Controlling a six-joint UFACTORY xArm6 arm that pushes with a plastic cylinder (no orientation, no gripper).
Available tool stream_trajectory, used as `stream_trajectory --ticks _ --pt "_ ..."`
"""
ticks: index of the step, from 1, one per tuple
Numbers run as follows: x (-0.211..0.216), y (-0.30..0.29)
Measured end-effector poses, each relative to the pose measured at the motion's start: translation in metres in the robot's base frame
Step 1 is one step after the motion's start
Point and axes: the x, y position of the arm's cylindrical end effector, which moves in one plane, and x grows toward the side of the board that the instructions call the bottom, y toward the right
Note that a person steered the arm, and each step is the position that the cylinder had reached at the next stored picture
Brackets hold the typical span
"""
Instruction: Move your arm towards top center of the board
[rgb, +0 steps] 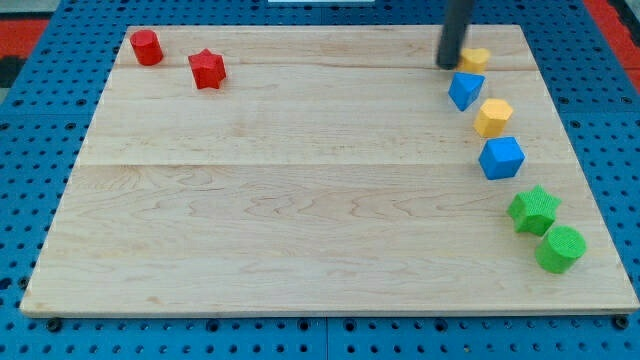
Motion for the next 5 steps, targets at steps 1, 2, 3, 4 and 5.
stream_trajectory --ticks 1,2,3,4,5 --pt "0.014 -0.099" --pt "0.074 -0.193" --pt "0.165 -0.246" --pt "0.162 -0.3" --pt "0.052 -0.276"
